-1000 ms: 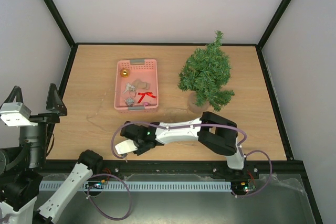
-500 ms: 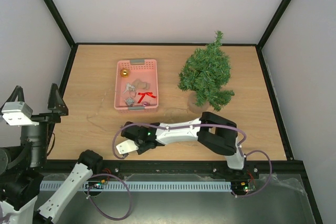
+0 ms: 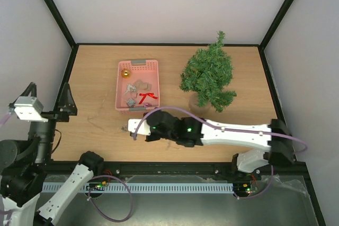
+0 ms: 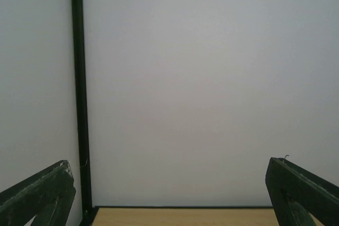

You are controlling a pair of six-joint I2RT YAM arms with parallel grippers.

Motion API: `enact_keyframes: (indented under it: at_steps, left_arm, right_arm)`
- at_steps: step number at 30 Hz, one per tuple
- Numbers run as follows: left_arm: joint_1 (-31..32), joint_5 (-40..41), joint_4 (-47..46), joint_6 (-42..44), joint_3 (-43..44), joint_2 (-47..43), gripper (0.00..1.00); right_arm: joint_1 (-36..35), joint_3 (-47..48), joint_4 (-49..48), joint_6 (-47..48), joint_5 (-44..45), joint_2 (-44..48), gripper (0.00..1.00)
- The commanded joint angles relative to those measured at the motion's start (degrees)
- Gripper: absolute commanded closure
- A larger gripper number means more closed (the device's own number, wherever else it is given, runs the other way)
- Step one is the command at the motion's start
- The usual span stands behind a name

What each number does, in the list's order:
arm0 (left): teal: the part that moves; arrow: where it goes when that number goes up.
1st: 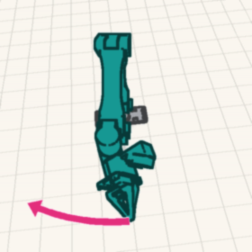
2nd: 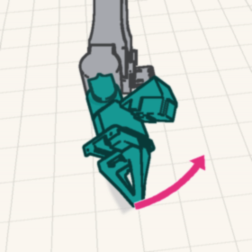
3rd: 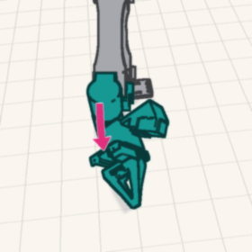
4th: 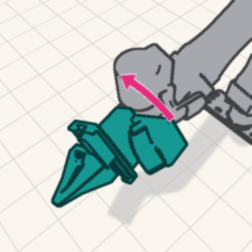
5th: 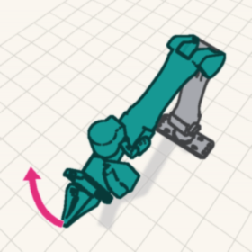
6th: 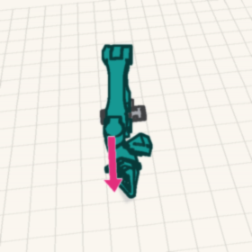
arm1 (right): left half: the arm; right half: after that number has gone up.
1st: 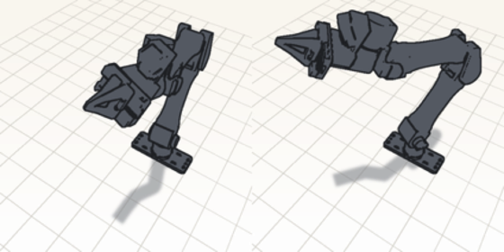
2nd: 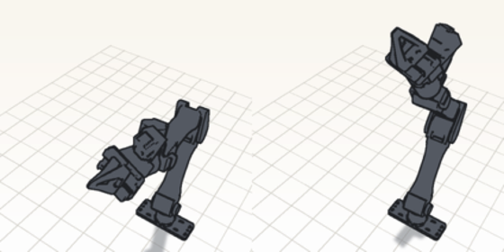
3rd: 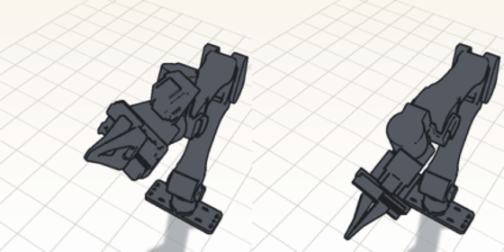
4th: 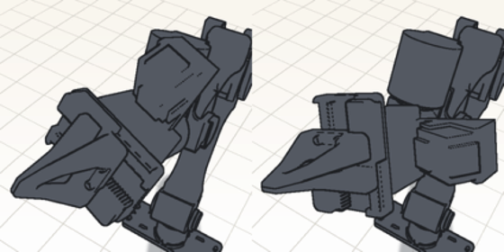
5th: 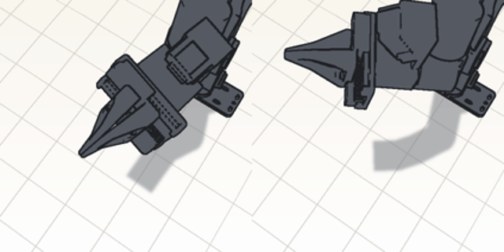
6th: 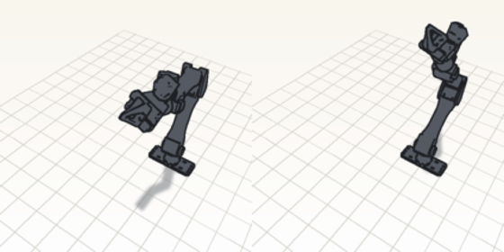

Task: Decorate the small christmas tree
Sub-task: Pick up the decoration item from the center of the board.

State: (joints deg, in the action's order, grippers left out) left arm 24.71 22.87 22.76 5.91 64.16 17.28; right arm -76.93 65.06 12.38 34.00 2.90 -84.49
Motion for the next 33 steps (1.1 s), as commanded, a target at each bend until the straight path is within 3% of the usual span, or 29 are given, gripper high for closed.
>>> enact_keyframes:
  at_steps: [1, 10, 19, 23, 29, 33]
  left_arm:
    - [-0.1, -3.96, 1.7, -3.64, -1.32, 3.16, 0.01]
    - [-0.12, -17.52, 2.05, -9.68, -3.56, 6.1, 0.07]
    - [-0.15, -50.47, -8.09, -15.19, -10.74, 9.4, 0.17]
    - [-0.1, -61.04, -15.26, -20.08, -14.32, 12.59, 0.25]
    - [-0.1, -67.39, -22.01, -23.68, -17.87, 18.13, 0.41]
    - [0.05, -71.47, -24.87, -22.91, -21.09, 20.26, 0.44]
  right_arm:
    - [-0.42, 1.05, -2.68, -9.55, 7.08, 8.63, 0.98]
    - [-0.43, 5.11, -6.58, -19.92, 15.95, 21.11, 0.98]
    - [-0.44, 8.86, -11.33, -22.83, 19.46, 24.9, 0.98]
    - [-0.42, 8.45, -14.21, -21.72, 18.29, 25.66, 0.98]
    - [-0.42, 7.05, -16.92, -22.33, 13.39, 27.59, 0.98]
    - [-0.42, 6.45, -17.94, -22.55, 11.91, 28.85, 0.98]
